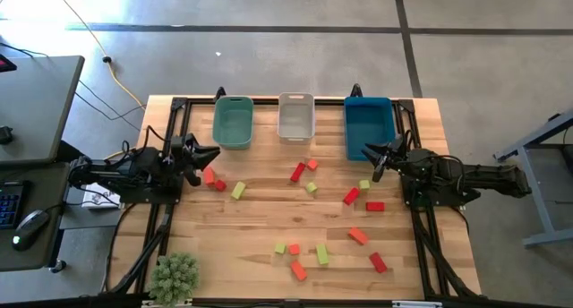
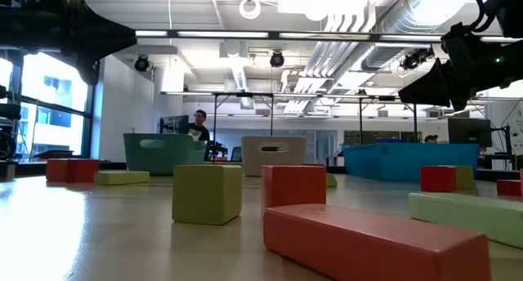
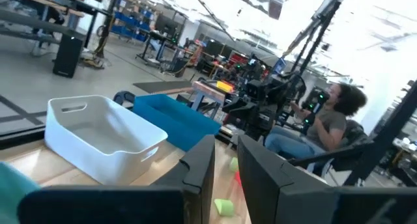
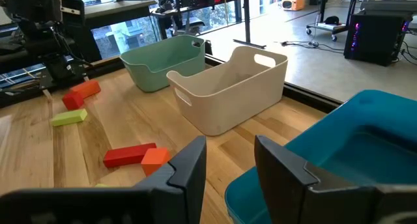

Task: Sort & place blocks by color
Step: Put the green block into the green bin

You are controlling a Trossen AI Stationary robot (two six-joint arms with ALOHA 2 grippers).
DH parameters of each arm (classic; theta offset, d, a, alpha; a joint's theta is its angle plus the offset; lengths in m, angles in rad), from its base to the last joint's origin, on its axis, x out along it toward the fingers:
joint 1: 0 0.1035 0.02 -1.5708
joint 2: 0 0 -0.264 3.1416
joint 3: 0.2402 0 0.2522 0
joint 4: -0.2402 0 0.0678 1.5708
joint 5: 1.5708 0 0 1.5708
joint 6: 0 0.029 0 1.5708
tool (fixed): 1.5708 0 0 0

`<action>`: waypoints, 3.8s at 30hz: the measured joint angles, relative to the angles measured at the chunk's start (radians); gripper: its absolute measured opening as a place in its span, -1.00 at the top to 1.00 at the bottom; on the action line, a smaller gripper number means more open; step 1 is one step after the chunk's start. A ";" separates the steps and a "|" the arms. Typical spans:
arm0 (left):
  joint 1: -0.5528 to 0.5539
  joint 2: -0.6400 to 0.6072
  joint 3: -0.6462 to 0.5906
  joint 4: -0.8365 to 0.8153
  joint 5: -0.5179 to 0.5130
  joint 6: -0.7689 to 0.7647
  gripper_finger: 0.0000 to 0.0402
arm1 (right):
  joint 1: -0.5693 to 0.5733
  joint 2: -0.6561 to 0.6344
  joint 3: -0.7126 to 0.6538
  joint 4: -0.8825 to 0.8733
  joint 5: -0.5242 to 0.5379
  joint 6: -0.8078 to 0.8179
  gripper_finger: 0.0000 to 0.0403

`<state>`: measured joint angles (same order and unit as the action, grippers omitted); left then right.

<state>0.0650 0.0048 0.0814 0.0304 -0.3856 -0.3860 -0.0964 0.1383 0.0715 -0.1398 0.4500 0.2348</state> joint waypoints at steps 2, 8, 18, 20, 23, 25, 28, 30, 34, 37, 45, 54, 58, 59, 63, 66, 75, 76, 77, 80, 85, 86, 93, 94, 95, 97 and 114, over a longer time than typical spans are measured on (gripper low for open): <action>0.000 0.000 0.000 0.000 -0.002 -0.002 0.66 | 0.000 0.000 0.000 0.000 0.000 0.000 0.41; 0.000 0.000 0.000 0.020 -0.039 -0.004 0.42 | 0.000 0.000 0.000 0.000 0.000 0.000 0.41; 0.000 0.004 0.032 0.135 -0.151 -0.004 0.23 | 0.000 0.000 0.000 0.000 0.000 0.000 0.41; 0.000 0.020 0.068 0.103 -0.146 -0.004 0.23 | 0.000 0.000 0.000 0.000 0.000 0.000 0.41; 0.000 0.058 0.137 0.031 -0.144 -0.004 0.23 | 0.000 0.000 0.000 0.000 0.000 0.000 0.41; 0.000 0.095 0.194 -0.027 -0.143 -0.004 0.23 | 0.000 0.000 0.000 0.000 0.000 0.000 0.41; 0.000 0.166 0.278 -0.147 -0.142 -0.004 0.23 | 0.000 0.000 0.000 0.000 0.000 0.000 0.41; 0.000 0.218 0.336 -0.233 -0.142 -0.015 0.23 | 0.000 0.000 0.000 0.000 0.000 0.000 0.41; 0.000 0.343 0.450 -0.399 -0.141 -0.064 0.23 | 0.000 0.000 0.000 0.000 0.000 0.000 0.41; 0.000 0.447 0.529 -0.495 -0.123 -0.084 0.23 | 0.000 0.000 0.000 0.000 0.000 0.000 0.41; 0.000 0.696 0.663 -0.612 -0.072 -0.156 0.23 | 0.000 0.000 0.000 0.000 0.000 0.000 0.41; 0.000 0.889 0.706 -0.709 0.019 -0.314 0.23 | 0.000 0.000 0.000 0.000 0.000 0.000 0.41; 0.000 0.962 0.707 -0.711 0.066 -0.383 0.23 | 0.000 0.000 0.000 0.000 0.000 0.000 0.41; 0.000 0.983 0.707 -0.713 0.072 -0.392 0.23 | 0.000 0.000 0.000 0.000 0.000 0.000 0.41; 0.000 1.057 0.707 -0.716 0.100 -0.432 0.23 | 0.000 0.000 0.000 0.000 0.000 0.000 0.41; 0.000 1.110 0.706 -0.715 0.119 -0.453 0.23 | 0.000 0.000 0.000 0.000 0.000 0.000 0.41; 0.000 1.231 0.706 -0.715 0.144 -0.476 0.23 | 0.000 0.000 0.000 0.000 0.000 0.000 0.41; 0.000 1.243 0.706 -0.715 0.149 -0.476 0.23 | 0.000 0.000 0.000 0.000 0.000 0.000 0.41; 0.000 1.253 0.706 -0.714 0.154 -0.477 0.23 | 0.000 0.000 0.000 0.000 0.000 0.000 0.41; 0.000 1.283 0.706 -0.714 0.176 -0.477 0.23 | 0.000 0.000 0.000 0.000 0.000 0.000 0.41; 0.009 1.331 0.706 -0.711 0.203 -0.489 0.23 | 0.000 0.000 0.000 0.000 0.000 0.000 0.41; 0.014 1.342 0.706 -0.711 0.217 -0.498 0.23 | 0.000 0.000 0.000 0.000 0.000 0.000 0.41; 0.034 1.409 0.706 -0.710 0.274 -0.496 0.21 | 0.000 0.000 0.000 0.000 0.000 0.000 0.41; 0.034 1.416 0.706 -0.711 0.276 -0.496 0.19 | 0.000 0.000 0.000 0.000 0.000 0.000 0.41; 0.034 1.421 0.706 -0.710 0.277 -0.495 0.18 | 0.000 0.000 0.000 0.000 0.000 0.000 0.41; 0.034 1.433 0.706 -0.705 0.281 -0.495 0.14 | 0.000 0.000 0.000 0.000 0.000 0.000 0.41; 0.035 1.547 0.706 -0.702 0.309 -0.546 0.02 | 0.000 0.000 0.000 0.000 0.000 0.000 0.41</action>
<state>0.0998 1.5520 0.7872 -0.6712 -0.0767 -0.9321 -0.0963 0.1380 0.0715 -0.1398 0.4496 0.2344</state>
